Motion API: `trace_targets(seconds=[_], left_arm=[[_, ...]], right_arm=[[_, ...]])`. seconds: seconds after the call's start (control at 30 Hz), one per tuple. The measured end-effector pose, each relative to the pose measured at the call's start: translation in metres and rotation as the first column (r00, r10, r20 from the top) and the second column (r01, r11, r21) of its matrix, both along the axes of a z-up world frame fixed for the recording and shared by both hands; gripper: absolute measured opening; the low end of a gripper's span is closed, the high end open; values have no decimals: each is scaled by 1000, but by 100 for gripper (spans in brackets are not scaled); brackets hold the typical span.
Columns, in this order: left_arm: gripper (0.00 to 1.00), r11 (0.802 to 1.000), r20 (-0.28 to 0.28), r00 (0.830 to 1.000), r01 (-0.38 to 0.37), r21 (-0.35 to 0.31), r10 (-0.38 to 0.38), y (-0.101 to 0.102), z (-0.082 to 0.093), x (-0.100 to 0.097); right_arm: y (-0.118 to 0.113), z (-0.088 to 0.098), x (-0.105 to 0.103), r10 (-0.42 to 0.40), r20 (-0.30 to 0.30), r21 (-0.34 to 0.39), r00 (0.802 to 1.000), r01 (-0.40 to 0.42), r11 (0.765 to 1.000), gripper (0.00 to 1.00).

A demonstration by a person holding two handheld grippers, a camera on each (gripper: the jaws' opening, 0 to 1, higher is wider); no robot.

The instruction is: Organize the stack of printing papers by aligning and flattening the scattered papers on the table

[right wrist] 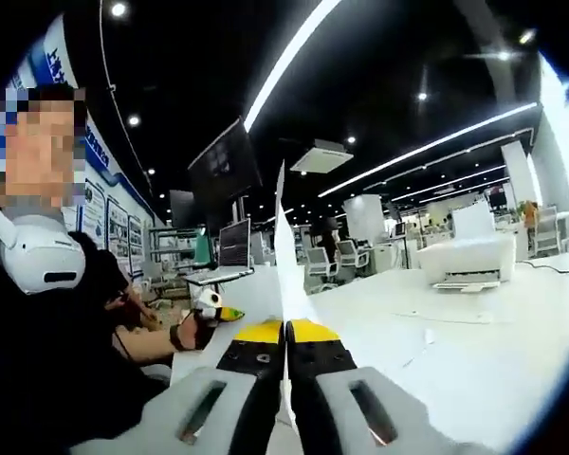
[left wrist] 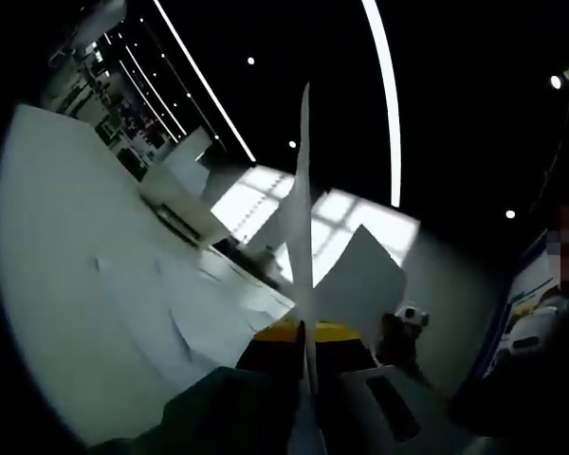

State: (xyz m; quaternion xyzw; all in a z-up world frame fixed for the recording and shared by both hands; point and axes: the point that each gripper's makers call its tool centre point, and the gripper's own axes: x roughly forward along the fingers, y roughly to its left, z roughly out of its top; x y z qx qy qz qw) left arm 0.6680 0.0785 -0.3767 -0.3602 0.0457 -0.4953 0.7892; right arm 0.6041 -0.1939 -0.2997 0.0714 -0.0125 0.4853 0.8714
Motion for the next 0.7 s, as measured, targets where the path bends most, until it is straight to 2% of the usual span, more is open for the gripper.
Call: trace_targets(seconds=[0.2, 0.7], left_arm=[[5, 1000, 2, 1000, -1, 3, 1, 2, -1, 2], [5, 1000, 2, 1000, 0, 3, 0, 1, -1, 1]], right_arm=[[8, 20, -9, 21, 44, 13, 999, -21, 1000, 0], [27, 51, -33, 86, 101, 29, 991, -89, 996, 0]])
